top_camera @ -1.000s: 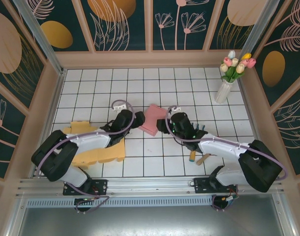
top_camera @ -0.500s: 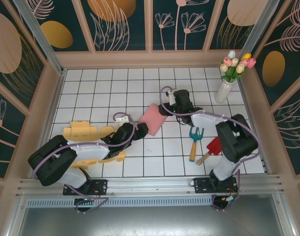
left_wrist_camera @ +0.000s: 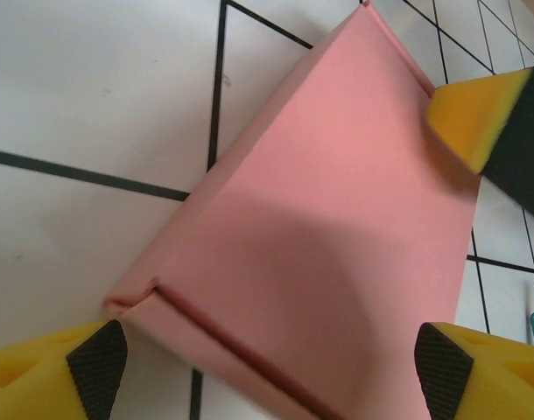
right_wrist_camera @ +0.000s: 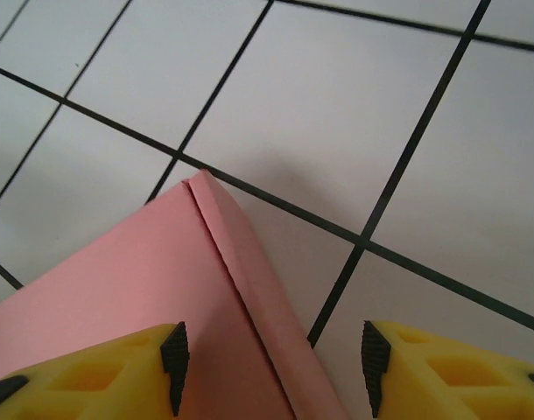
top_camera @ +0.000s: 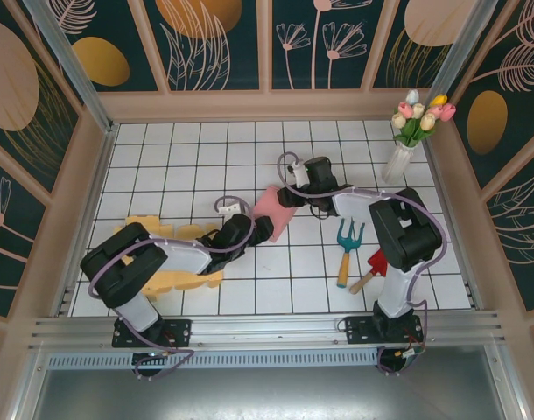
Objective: Fold the paper box
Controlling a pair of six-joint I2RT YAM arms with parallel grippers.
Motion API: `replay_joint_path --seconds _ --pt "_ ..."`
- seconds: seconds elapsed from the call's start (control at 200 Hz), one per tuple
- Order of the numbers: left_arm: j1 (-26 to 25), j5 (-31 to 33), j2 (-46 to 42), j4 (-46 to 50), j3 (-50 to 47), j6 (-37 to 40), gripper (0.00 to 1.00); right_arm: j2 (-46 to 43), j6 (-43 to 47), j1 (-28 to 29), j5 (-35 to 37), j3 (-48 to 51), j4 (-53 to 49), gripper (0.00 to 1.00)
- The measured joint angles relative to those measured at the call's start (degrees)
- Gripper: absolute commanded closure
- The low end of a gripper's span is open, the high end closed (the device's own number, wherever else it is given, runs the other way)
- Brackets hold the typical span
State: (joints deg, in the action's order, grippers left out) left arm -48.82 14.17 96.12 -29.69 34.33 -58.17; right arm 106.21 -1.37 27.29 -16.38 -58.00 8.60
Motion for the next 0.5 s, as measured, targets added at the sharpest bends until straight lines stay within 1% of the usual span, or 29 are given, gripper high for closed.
replay_joint_path --seconds 0.12,0.245,0.375,0.5 --pt "0.0 0.9 3.5 1.2 4.1 0.6 0.13 0.5 0.0 -0.9 -1.3 0.0 0.5 0.43" --pt "0.2 1.8 7.5 3.9 10.0 2.6 0.12 0.2 -0.7 -3.1 -1.5 0.0 0.6 0.44" --pt "0.5 1.7 12.3 7.3 18.4 5.9 0.12 -2.1 -2.8 -6.2 -1.3 1.9 1.0 0.44" --pt "1.0 1.8 17.4 9.9 27.9 9.6 0.11 -5.8 -5.6 -9.4 0.8 4.0 2.6 0.44"
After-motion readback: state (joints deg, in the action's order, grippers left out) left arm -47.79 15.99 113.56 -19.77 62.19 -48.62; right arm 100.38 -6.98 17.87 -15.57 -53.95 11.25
